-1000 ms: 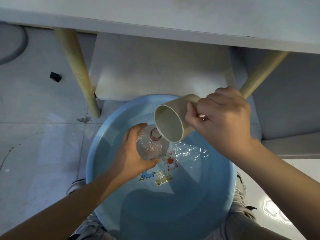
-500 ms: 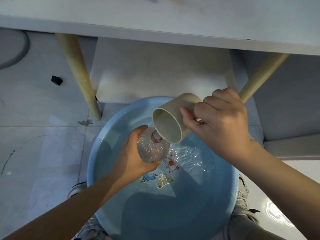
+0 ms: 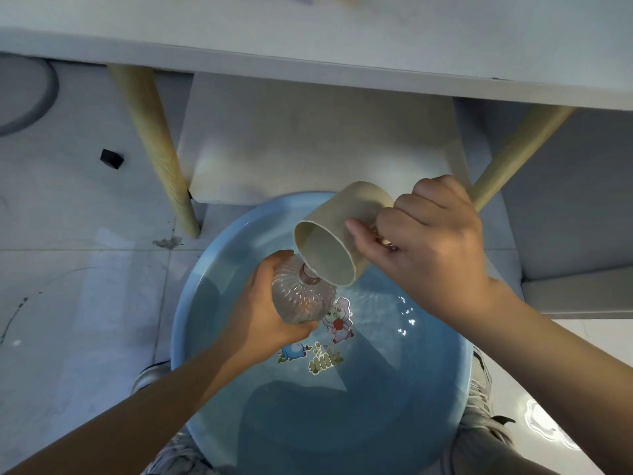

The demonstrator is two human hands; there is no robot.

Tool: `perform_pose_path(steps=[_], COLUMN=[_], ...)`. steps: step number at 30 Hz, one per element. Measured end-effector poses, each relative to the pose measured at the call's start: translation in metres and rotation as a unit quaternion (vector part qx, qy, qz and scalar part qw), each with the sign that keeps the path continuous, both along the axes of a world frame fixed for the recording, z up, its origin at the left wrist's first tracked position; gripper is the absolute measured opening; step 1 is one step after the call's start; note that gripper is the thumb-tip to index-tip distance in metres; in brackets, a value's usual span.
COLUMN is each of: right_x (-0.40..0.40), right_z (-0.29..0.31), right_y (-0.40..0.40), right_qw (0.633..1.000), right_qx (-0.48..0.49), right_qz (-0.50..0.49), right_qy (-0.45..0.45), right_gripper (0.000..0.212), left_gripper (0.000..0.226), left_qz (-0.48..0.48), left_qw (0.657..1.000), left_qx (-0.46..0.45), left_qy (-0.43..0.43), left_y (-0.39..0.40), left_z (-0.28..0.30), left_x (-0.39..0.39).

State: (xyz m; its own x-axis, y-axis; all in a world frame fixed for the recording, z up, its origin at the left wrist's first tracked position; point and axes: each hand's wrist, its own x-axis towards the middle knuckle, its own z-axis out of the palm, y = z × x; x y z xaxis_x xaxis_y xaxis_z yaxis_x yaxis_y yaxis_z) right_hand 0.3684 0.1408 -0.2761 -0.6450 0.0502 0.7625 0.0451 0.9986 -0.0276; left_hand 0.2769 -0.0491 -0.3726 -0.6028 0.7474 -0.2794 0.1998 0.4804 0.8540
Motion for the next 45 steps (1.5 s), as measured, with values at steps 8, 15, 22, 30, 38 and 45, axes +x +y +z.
perform_pose_path(steps=[8, 15, 22, 30, 38, 45], right_x=[0.0002, 0.0016, 0.0015, 0.0028, 0.0006, -0.0014], right_z=[-0.0015, -0.0005, -0.0002, -0.0003, -0.0026, 0.0010], right_y=[-0.0019, -0.0015, -0.0020, -0.0026, -0.0025, 0.0032], right_qw=[1.000, 1.000, 1.000, 0.999, 0.999, 0.998], right_qx=[0.001, 0.011, 0.012, 0.019, 0.032, 0.051], right_qz=[0.005, 0.010, 0.015, 0.026, 0.042, 0.038], right_qy=[0.002, 0.001, -0.001, -0.007, -0.001, 0.014], right_gripper=[0.043, 0.044, 0.044, 0.041, 0.041, 0.042], left_gripper=[0.090, 0.087, 0.087, 0.085, 0.086, 0.085], left_qz=[0.002, -0.003, -0.002, -0.008, -0.014, -0.004], left_qw=[1.000, 1.000, 1.000, 1.000, 0.999, 0.999], left_qx=[0.003, -0.007, -0.009, -0.016, -0.038, -0.019], left_qy=[-0.002, -0.014, -0.015, -0.018, -0.016, -0.031], left_y=[-0.0009, 0.0006, -0.0002, 0.0006, 0.0009, 0.0003], left_z=[0.0004, 0.0065, 0.0060, 0.0066, 0.0090, 0.0058], left_x=[0.0022, 0.0017, 0.0023, 0.0009, 0.0000, -0.0001])
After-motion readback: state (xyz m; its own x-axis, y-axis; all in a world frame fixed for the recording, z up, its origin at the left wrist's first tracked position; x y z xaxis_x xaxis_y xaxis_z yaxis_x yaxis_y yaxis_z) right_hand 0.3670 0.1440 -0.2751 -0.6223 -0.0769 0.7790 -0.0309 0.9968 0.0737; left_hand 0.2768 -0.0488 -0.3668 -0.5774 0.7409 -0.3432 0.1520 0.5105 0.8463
